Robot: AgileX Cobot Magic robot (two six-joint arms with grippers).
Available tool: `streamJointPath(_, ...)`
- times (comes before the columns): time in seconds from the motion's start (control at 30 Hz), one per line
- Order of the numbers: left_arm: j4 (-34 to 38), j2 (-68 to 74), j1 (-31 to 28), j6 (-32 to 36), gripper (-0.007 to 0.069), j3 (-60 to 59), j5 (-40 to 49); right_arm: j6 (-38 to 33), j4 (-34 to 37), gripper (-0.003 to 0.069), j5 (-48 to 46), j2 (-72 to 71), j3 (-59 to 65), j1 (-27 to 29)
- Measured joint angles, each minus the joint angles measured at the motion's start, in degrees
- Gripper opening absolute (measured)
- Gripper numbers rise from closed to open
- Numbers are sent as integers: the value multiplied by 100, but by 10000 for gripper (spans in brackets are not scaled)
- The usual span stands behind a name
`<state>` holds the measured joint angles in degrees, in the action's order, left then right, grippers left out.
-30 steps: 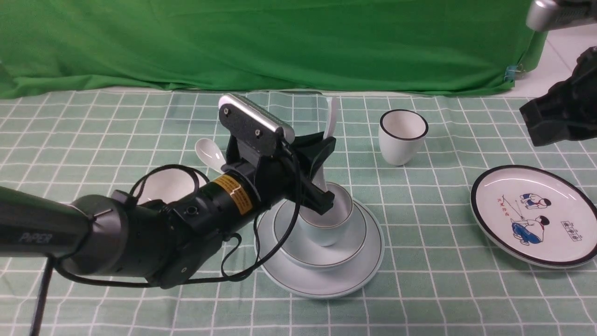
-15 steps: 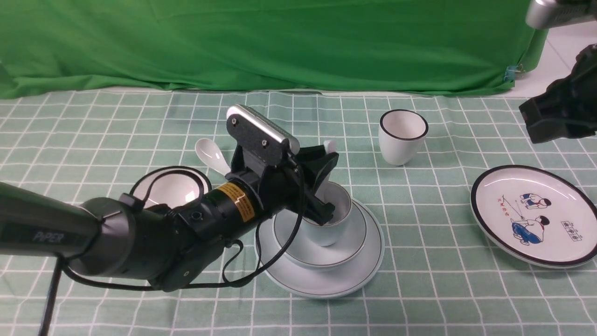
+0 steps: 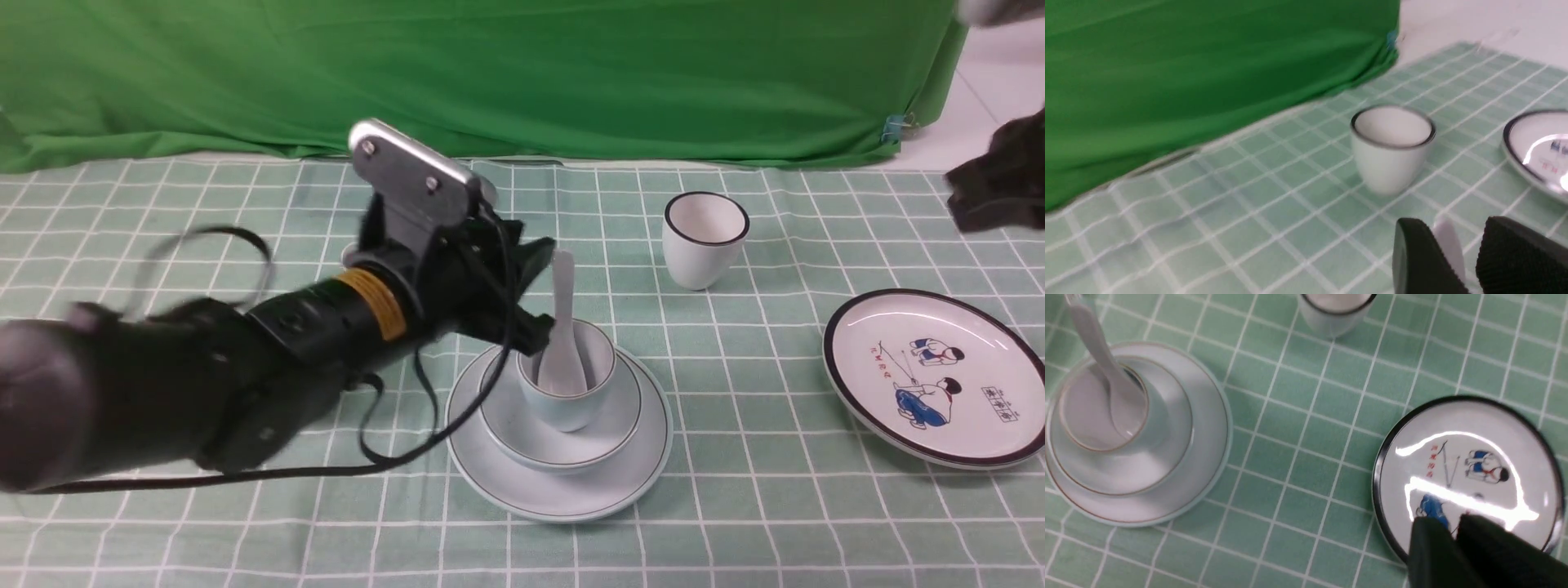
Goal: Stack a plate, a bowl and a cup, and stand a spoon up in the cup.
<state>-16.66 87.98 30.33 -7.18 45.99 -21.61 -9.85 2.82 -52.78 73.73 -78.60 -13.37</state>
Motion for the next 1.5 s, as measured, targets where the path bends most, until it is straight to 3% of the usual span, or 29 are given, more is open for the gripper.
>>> streamJointPath(0.03, 17, -53, 0, -8, 202, 0, 110, 0, 0, 129, 11, -77, 8, 0)
streamJointPath(0.07, 182, -497, 0, -63, 188, 0, 981, -6, 0, 122, 129, -433, 89, 0)
streamJointPath(0.13, 297, -955, -18, -71, 167, 0, 1795, -6, 0, 104, 392, -882, 284, 0)
streamJointPath(0.3, 361, -2527, -71, -76, 30, -11, 3931, 149, 0, 25, 2475, -3224, 2039, 0)
streamJointPath(0.43, 519, -3841, -71, -141, 5, -312, 4510, 417, 0, 20, 4016, -4928, 3773, 0)
streamJointPath(0.6, 549, -5565, -71, -746, 1, -1240, 4841, 417, 0, 22, 5874, -6685, 5613, 0)
streamJointPath(0.77, 647, -6779, -71, -979, 1, -1934, 4912, 396, 0, 55, 6191, -7258, 5937, 0)
streamJointPath(1.0, 908, -7704, -71, -1085, 9, -2254, 4969, 395, 0, 158, 6225, -7383, 5958, 0)
streamJointPath(1.23, 909, -7888, -71, -1070, 10, -2257, 4944, 440, 0, 226, 6226, -7383, 5958, 0)
streamJointPath(1.5, 909, -7888, -71, -852, 11, -2257, 4944, 441, 0, 240, 6226, -7383, 5958, 0)
